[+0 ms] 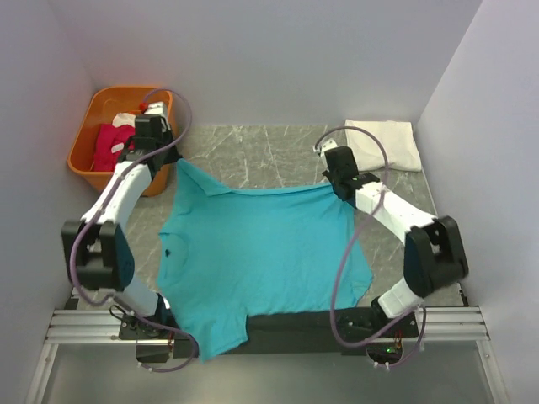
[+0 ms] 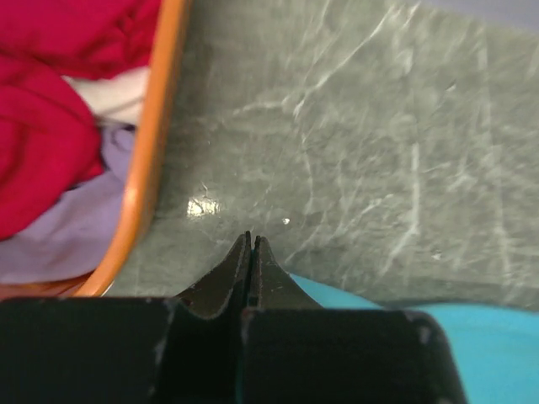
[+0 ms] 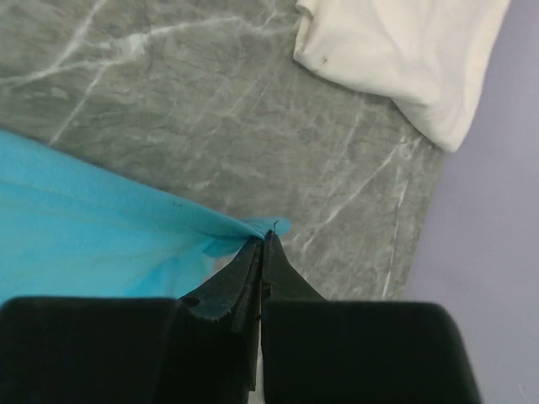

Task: Fold and stack the t-shirts
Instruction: Flatten the tshirt out

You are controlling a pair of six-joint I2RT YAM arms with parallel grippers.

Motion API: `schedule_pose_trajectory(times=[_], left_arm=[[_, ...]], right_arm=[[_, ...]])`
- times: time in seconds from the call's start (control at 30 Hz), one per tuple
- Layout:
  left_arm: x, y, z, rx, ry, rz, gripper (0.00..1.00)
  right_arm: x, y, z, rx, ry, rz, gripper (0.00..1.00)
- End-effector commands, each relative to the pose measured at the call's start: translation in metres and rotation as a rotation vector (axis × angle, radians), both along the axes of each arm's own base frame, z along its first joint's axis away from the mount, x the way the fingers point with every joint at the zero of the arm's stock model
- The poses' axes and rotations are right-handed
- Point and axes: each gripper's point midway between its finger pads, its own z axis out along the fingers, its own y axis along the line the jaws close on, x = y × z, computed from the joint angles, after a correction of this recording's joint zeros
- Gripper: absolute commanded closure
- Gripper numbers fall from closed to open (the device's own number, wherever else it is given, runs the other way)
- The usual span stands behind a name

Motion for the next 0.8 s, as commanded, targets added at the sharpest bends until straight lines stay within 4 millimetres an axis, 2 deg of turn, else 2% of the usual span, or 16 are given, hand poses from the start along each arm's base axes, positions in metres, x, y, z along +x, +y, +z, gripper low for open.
schedule_pose_trajectory(times=[0.0, 0.07, 0.1, 0.17, 0.2, 0.27, 0.3, 0.43, 0.53, 0.7, 0.73, 0.77], left_arm=[[0.037, -0.01, 0.025, -0.017, -0.122, -0.049, 0.99], [0.053, -0.012, 0.006, -0.036, -0.079, -0.038, 0.99], [0.057, -0.012, 0.0, -0.041, -0.067, -0.035, 0.99], [0.066, -0.014, -0.018, -0.051, -0.021, -0.028, 0.99], [0.072, -0.011, -0.015, -0.056, -0.029, -0.007, 0.99], [0.081, -0.01, -0.017, -0.065, -0.02, 0.013, 0.99], [0.085, -0.009, -0.019, -0.065, -0.015, 0.021, 0.99], [0.091, -0.011, -0.021, -0.084, 0.011, 0.033, 0.99], [0.084, -0.011, -0.018, -0.112, 0.028, 0.059, 0.99], [0.047, -0.004, -0.009, -0.152, 0.043, 0.145, 0.99], [0.038, -0.005, 0.006, -0.168, 0.012, 0.143, 0.99], [0.032, -0.006, 0.008, -0.181, 0.007, 0.139, 0.99]], right_arm=[[0.049, -0.009, 0.021, -0.019, -0.149, -0.035, 1.0], [0.065, -0.008, 0.021, -0.014, -0.143, -0.029, 1.0], [0.072, -0.009, 0.007, -0.031, -0.108, -0.025, 1.0], [0.084, -0.011, 0.006, -0.063, -0.112, -0.03, 1.0], [0.091, -0.014, -0.004, -0.096, -0.099, -0.038, 1.0], [0.102, -0.018, -0.004, -0.104, -0.11, -0.058, 1.0], [0.106, -0.018, -0.012, -0.11, -0.101, -0.065, 1.0], [0.118, -0.028, -0.013, -0.143, -0.111, -0.096, 1.0], [0.119, -0.036, -0.006, -0.145, -0.128, -0.111, 1.0], [0.109, -0.037, 0.005, -0.105, -0.155, -0.127, 1.0], [0.106, -0.038, 0.005, -0.102, -0.151, -0.126, 1.0], [0.103, -0.038, 0.002, -0.099, -0.142, -0.126, 1.0]])
